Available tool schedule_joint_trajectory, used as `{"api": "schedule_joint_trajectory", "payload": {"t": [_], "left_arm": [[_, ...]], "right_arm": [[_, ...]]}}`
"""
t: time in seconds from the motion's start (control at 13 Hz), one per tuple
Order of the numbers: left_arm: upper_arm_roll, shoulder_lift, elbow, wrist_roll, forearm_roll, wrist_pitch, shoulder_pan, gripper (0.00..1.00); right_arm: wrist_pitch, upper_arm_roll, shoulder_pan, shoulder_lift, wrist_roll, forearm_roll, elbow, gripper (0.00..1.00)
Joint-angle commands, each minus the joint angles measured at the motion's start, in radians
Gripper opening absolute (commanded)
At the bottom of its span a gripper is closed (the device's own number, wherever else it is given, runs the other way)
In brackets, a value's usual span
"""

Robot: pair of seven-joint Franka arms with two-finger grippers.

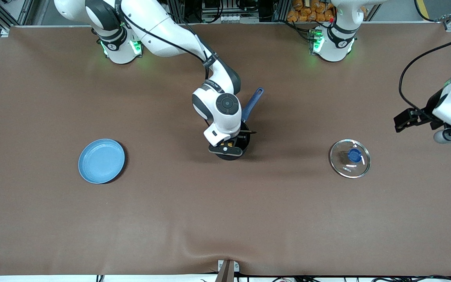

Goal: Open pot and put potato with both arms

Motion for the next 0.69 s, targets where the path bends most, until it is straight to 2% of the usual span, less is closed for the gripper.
{"api": "schedule_joint_trajectory", "payload": {"t": [0.0, 0.08, 0.38, 0.62], "left_arm": [[-0.016, -0.028, 0.051, 0.003, -0.048, -0.085, 0.006, 1.00], [-0.016, -0.050, 0.051, 0.001, -0.082, -0.097, 0.006, 1.00], [-0.016, -0.076, 0.050, 0.007, -0.096, -0.165, 0.011, 1.00], [-0.001, -0.126, 0.018, 0.003, -0.115, -0.197, -0.029, 1.00]], "right_arm": [[-0.175, 0.000, -0.035, -0.128, -0.012, 0.009, -0.002, 0.98], [-0.235, 0.000, -0.057, -0.192, -0.041, 0.015, -0.004, 1.00], [-0.446, 0.018, -0.146, -0.414, -0.070, 0.020, -0.015, 1.00], [-0.518, 0.031, -0.236, -0.584, -0.108, 0.020, -0.073, 1.00]]}}
